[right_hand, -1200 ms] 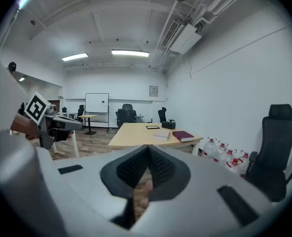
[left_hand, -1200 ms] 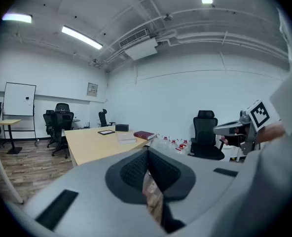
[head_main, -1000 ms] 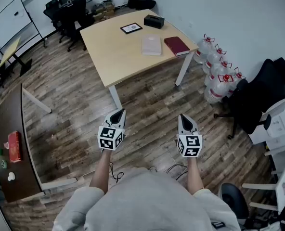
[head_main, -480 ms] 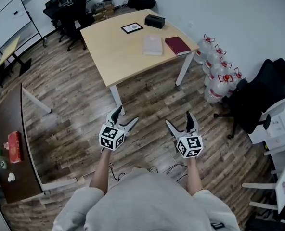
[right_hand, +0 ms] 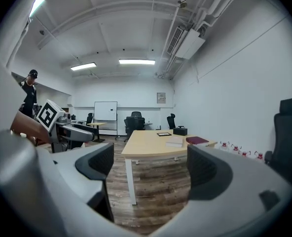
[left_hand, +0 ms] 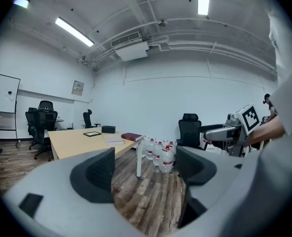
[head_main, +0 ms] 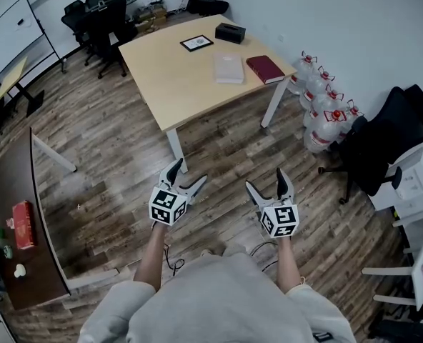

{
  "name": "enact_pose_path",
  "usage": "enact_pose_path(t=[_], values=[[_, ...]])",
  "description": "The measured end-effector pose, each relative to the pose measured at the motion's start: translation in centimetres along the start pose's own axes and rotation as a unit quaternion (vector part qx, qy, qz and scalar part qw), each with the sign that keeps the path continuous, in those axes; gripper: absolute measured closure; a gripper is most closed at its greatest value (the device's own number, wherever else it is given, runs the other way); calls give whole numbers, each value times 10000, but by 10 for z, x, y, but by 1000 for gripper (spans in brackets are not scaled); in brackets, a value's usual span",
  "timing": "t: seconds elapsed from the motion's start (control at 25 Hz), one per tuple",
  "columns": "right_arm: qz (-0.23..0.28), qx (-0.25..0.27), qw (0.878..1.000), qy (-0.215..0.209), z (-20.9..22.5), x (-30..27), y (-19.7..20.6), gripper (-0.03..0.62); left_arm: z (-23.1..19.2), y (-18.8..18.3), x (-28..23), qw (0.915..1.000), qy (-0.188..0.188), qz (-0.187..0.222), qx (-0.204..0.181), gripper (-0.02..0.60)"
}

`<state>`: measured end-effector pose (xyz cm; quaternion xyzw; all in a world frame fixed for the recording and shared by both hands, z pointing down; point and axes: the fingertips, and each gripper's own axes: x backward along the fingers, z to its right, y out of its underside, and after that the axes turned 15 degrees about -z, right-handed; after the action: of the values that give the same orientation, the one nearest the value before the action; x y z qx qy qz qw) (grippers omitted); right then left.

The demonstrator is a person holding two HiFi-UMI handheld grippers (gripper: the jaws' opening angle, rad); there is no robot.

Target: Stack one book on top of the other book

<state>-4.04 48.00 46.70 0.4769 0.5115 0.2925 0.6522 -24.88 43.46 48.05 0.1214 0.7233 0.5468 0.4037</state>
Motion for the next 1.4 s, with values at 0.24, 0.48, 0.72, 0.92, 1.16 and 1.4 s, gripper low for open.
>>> enact_pose_path(t=[0.24,0.48,0.72,0.92,1.16,1.4], values=[[-14,-18,10000,15,-6,-2,1,149,-5,3,-5,10000,55,12,8,198],[-81,-5,10000,54,13,-25,-2,149,-19,-6,-28,10000,47,34,24,198],[-147,-56,9999,41,42,-69,-7,149,-47,-26,-68,10000,-4,36,57,198],[-190,-34,9998,16,69,-107,-21,148,-73,-48,-104,9999,-99,31,120,198],[-246,-33,9997,-31,103,-153,-41,149,-102,-66,-143,9995,-215,-64,226,198],[-275,-56,9996,-41,138,-194,-54,149,-125,-88,-186,9991,-297,-122,283,198]])
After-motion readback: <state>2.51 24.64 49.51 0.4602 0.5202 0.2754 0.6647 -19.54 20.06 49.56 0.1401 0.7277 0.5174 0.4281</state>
